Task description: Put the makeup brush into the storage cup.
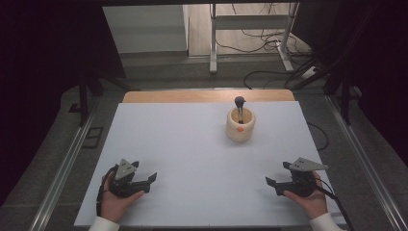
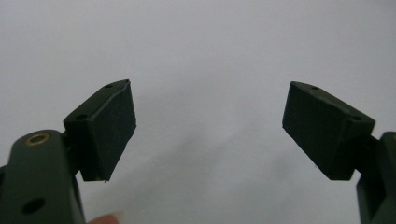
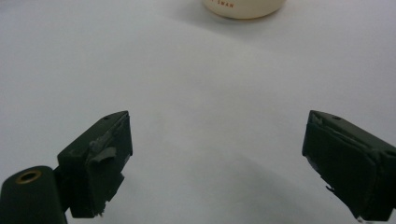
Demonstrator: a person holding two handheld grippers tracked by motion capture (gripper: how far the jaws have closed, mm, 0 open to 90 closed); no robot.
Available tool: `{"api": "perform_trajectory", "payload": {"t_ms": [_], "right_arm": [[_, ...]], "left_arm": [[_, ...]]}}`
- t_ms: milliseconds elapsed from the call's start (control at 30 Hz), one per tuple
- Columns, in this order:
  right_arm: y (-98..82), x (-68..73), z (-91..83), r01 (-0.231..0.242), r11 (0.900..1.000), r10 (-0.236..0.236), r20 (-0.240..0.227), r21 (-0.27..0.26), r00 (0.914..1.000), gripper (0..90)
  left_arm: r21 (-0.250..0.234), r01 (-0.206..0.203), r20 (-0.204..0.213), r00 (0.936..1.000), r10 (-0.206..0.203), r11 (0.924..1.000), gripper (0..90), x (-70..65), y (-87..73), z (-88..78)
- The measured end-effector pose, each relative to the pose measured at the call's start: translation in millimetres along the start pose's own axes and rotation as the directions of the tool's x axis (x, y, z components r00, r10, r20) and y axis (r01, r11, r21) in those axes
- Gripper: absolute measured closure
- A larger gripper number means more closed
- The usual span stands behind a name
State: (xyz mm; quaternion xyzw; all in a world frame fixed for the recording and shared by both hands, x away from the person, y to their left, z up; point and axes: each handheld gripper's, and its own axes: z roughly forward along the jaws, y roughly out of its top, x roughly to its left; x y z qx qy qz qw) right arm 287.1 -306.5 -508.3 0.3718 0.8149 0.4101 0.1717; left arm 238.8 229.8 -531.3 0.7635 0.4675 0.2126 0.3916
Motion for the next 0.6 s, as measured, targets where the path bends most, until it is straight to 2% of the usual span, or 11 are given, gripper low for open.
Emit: {"api": "perform_trajectory", "payload": {"t_ms": [333, 467, 500, 600], "right_arm": [[2.1, -3.1, 0.5, 0.007, 1.000, -0.007, 0.025, -0.010, 0.9997, 8.3], [2.6, -2.9, -0.5, 0.004, 1.000, -0.004, 0.017, -0.020, 0.9999, 7.7], [3.6, -3.7, -2.3, -0.016, 0.999, 0.015, -0.008, -0.041, 0.9999, 7.1], [4.3, -3.9, -3.5, -0.021, 0.999, 0.020, -0.010, -0.050, 0.9997, 6.6]], "left_arm": [[0.002, 0.001, 0.006, 1.0000, -0.001, 1.0000, 17.8, -1.7, -0.5, -1.1], [0.002, 0.001, 0.006, 1.0000, -0.001, 1.0000, 17.8, -2.2, -0.5, -1.1], [0.002, 0.001, 0.007, 1.0000, -0.001, 1.0000, 17.7, -2.3, -0.4, -1.1], [0.002, 0.003, 0.007, 1.0000, -0.003, 1.0000, 17.8, -2.4, -0.4, -0.8]]}}
